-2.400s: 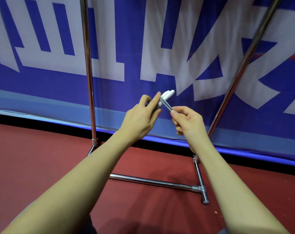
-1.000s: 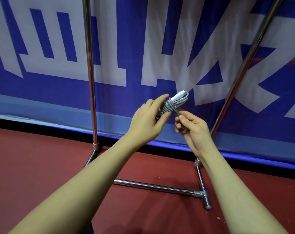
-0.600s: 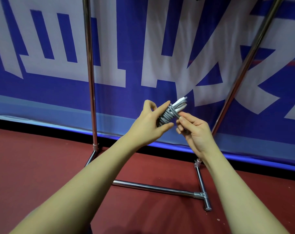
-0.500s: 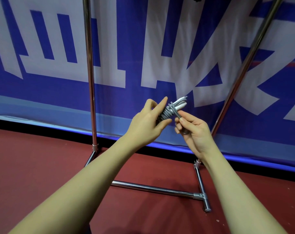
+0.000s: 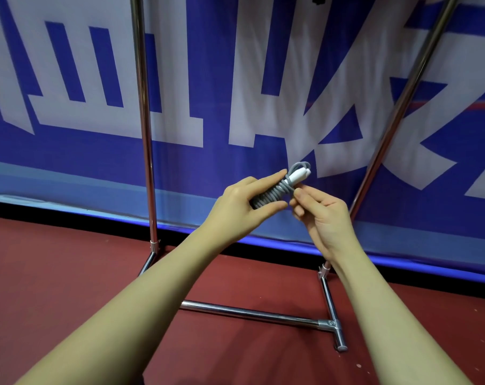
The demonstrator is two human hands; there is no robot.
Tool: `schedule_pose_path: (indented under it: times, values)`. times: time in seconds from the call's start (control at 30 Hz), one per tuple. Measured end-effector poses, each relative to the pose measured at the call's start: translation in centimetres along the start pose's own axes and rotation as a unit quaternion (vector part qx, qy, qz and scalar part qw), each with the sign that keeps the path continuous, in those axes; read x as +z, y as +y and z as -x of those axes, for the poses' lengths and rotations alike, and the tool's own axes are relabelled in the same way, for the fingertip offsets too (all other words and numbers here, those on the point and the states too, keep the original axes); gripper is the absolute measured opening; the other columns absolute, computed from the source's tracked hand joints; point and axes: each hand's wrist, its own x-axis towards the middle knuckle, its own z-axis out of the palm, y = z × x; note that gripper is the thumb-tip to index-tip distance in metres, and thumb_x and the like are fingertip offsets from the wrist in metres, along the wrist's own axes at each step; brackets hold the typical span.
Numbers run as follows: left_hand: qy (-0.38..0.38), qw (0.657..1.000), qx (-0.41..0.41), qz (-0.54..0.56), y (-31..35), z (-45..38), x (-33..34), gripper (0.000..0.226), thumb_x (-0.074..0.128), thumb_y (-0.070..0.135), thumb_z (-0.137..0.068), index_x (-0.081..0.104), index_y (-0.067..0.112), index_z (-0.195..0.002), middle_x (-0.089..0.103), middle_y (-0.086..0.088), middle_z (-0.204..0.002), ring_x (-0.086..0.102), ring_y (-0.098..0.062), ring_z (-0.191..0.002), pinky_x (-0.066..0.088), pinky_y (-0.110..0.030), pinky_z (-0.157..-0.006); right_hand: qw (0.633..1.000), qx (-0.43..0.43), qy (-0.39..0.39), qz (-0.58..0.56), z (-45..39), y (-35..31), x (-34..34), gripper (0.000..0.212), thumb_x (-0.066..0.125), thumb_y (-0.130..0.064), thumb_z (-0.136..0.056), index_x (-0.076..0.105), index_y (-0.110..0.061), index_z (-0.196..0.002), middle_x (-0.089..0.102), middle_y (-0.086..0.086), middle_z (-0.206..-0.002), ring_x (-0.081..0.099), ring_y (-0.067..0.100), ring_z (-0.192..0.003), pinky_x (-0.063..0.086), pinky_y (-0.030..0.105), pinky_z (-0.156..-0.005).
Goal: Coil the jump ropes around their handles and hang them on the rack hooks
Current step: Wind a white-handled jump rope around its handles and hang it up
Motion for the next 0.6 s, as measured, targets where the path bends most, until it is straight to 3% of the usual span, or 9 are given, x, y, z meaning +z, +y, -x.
schedule_pose_path:
  times: [0.07,0.17,0.23,0.3,0.4,0.43,0.5,0.6]
  values:
    - [-0.006,0.993,-0.011,-0.114,-0.08,-0.24,0.17,0.051,0.055,0.052,-0.090,0.040,0.052,-0.139,0.054,0.007,-0.096,0.048,-0.010,-0.082,0.049,-0.037,-0.071,1.000,-0.006,0.019,0.004,-0.01,-0.07,0.12,0.021,0.059,-0.001,-0.088,0.076,-0.008,-0.077,0.060,0.005,-0.062,0.046,0.009,-0.052,0.042,0.019,-0.054]
    - [0.055,0.977,0.031,-0.204,0.56,0.04,0.49,0.050,0.042,0.049,-0.095,0.038,0.041,-0.144,0.052,0.003,-0.100,0.046,-0.011,-0.072,0.046,-0.033,-0.053,0.999,-0.014,0.042,0.007,-0.02,-0.20,0.43,0.015,0.061,-0.001,-0.088,0.073,-0.006,-0.081,0.059,0.004,-0.059,0.045,0.010,-0.050,0.042,0.019,-0.052]
    - [0.058,0.981,0.034,-0.181,0.57,0.06,0.44,0.050,0.035,0.052,-0.094,0.033,0.046,-0.144,0.049,0.004,-0.089,0.050,-0.015,-0.065,0.050,-0.037,-0.053,0.998,-0.022,0.049,0.014,0.01,-0.30,0.46,0.011,0.062,-0.001,-0.087,0.071,-0.005,-0.083,0.059,0.004,-0.058,0.045,0.009,-0.049,0.041,0.019,-0.052]
    - [0.029,0.992,0.030,-0.115,0.12,0.02,0.34,0.045,0.035,0.052,-0.094,0.031,0.055,-0.139,0.049,0.003,-0.083,0.055,-0.018,-0.066,0.053,-0.042,-0.064,0.998,-0.029,0.048,0.022,-0.03,-0.44,0.33,0.010,0.062,-0.001,-0.086,0.071,-0.005,-0.081,0.060,0.003,-0.057,0.045,0.009,-0.047,0.041,0.018,-0.050]
    - [-0.004,0.998,-0.023,0.063,0.49,0.09,0.37,0.038,0.044,0.045,-0.094,0.045,0.058,-0.129,0.058,-0.003,-0.079,0.055,-0.015,-0.061,0.053,-0.040,-0.067,0.998,-0.034,0.040,0.030,0.01,-0.64,-0.05,0.013,0.064,-0.002,-0.085,0.071,-0.007,-0.076,0.059,0.003,-0.056,0.044,0.009,-0.046,0.040,0.018,-0.049]
    - [-0.007,0.997,-0.033,0.076,0.60,0.15,0.43,0.037,0.045,0.046,-0.093,0.047,0.058,-0.128,0.060,-0.002,-0.078,0.054,-0.014,-0.060,0.053,-0.039,-0.066,0.998,-0.033,0.039,0.033,0.05,-0.61,-0.14,0.013,0.064,-0.002,-0.084,0.071,-0.007,-0.074,0.059,0.003,-0.056,0.044,0.009,-0.046,0.040,0.017,-0.049]
    - [-0.010,1.000,-0.014,-0.010,0.62,0.08,0.24,0.043,0.047,0.054,-0.089,0.041,0.061,-0.131,0.056,0.002,-0.079,0.055,-0.014,-0.066,0.053,-0.039,-0.069,0.998,-0.027,0.042,0.032,0.15,-0.47,-0.18,0.013,0.063,-0.002,-0.085,0.070,-0.006,-0.074,0.058,0.003,-0.055,0.043,0.009,-0.046,0.039,0.017,-0.049]
    - [-0.018,0.979,-0.001,-0.201,0.58,0.04,0.10,0.072,0.063,0.061,-0.080,0.025,0.058,-0.141,0.042,0.006,-0.081,0.046,-0.015,-0.068,0.046,-0.031,-0.061,0.998,-0.016,0.048,0.021,0.16,-0.31,-0.10,0.012,0.063,-0.003,-0.086,0.069,-0.004,-0.076,0.057,0.002,-0.056,0.043,0.008,-0.046,0.040,0.017,-0.049]
